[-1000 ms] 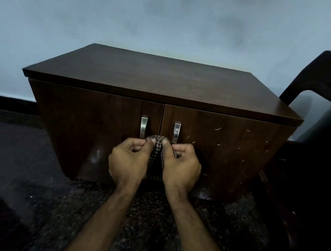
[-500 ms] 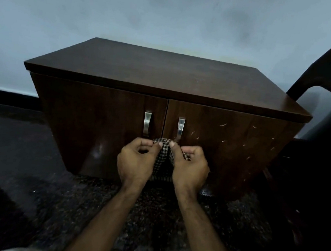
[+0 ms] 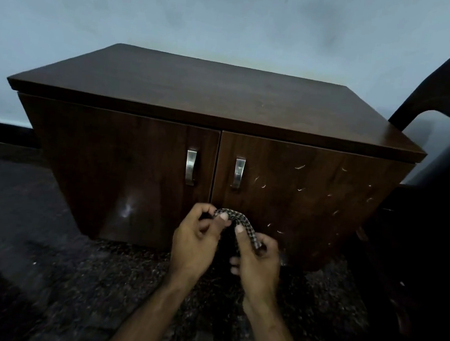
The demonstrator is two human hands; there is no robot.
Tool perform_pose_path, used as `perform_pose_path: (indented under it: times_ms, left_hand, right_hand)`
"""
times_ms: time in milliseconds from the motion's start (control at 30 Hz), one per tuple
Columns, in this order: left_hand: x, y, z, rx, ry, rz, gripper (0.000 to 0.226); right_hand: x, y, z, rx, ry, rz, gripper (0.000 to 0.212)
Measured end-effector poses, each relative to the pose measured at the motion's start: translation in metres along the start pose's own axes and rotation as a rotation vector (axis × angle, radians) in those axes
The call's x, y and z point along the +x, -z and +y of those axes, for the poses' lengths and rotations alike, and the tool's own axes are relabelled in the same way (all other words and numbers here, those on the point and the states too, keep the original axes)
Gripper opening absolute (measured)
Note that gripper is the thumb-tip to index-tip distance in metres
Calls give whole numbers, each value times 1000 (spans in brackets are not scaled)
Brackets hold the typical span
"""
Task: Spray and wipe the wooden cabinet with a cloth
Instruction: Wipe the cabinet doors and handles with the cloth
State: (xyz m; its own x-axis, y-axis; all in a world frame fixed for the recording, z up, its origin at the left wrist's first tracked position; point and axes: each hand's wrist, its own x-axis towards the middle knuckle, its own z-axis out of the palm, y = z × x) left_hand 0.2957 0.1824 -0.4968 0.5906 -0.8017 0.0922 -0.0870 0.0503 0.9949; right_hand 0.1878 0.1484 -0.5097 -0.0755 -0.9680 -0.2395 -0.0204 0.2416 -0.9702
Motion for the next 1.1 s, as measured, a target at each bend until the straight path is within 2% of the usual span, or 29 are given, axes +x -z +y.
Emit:
perform_pose_path:
  times_ms: [67, 167, 233, 333, 400, 567, 633, 767, 833, 967, 1033, 1100]
  left_hand:
    - [-4, 1, 5, -43, -46, 14, 11]
    - [-2, 0, 26, -123, -141, 61, 8]
    - [1, -2, 38, -178, -199, 100, 12]
    - [2, -4, 43, -209, -234, 109, 17]
    - [-1, -6, 39, -206, -201, 94, 15]
    - [-5, -5, 30, -157, -83, 100, 13]
    - [-7, -4, 35, -163, -101, 102, 13]
    - [-5, -7, 51, -201, -180, 119, 14]
    - [-3, -8, 52, -172, -176, 148, 14]
    - [-9, -7, 43, -66, -82, 115, 13]
    - [-11, -4, 47, -48, -72, 109, 13]
    - [-9, -3, 58, -90, -103, 136, 14]
  right_hand:
    - [-6, -2, -12, 237, -38, -98, 29]
    - [-7, -8, -46, 371, 124, -34, 20]
    - [-5, -14, -66, 384, 285, 36, 16]
    - [3, -25, -79, 240, 482, 128, 16]
    - [8, -29, -73, 198, 475, 174, 19]
    - [11, -29, -40, 299, 280, 200, 26]
    - [12, -28, -45, 276, 294, 200, 25]
    - [16, -30, -77, 216, 448, 231, 25]
    - [15, -31, -75, 214, 421, 244, 24]
    - [7, -23, -52, 270, 231, 247, 22]
    - [6, -22, -60, 257, 254, 248, 22]
    - [7, -25, -83, 225, 367, 229, 22]
